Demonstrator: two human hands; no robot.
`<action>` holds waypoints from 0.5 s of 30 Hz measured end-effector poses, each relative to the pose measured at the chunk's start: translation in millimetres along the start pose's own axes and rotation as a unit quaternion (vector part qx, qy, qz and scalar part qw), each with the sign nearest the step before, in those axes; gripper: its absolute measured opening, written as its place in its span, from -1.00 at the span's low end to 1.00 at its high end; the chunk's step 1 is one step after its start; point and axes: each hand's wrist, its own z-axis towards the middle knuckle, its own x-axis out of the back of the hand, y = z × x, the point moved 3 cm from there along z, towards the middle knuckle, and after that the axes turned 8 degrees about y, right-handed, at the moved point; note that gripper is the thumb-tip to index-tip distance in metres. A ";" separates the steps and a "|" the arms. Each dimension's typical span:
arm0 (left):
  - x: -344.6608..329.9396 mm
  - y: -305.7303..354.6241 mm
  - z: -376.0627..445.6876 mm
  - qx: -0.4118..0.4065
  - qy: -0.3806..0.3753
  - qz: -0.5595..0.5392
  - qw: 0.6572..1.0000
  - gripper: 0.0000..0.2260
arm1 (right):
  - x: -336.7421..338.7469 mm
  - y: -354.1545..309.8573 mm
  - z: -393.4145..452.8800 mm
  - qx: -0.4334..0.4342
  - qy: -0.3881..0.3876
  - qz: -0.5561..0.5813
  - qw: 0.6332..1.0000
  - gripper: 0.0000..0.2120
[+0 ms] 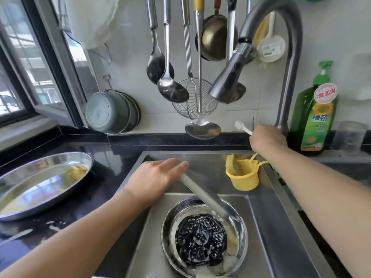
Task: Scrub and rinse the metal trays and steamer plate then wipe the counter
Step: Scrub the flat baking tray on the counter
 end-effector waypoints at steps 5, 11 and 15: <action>-13.5 8.5 6.6 0.046 0.005 -0.043 0.998 -0.62 | -2.1 1.5 -2.7 0.042 -0.009 -0.030 0.999 -0.81; -18.0 12.4 18.9 0.109 -0.029 -0.012 0.994 -0.69 | -6.6 5.4 1.7 0.040 -0.005 -0.003 0.999 -0.83; -28.5 5.8 12.0 0.192 -0.036 -0.075 0.978 -0.70 | -13.3 8.8 8.2 0.020 0.000 0.030 0.999 -0.84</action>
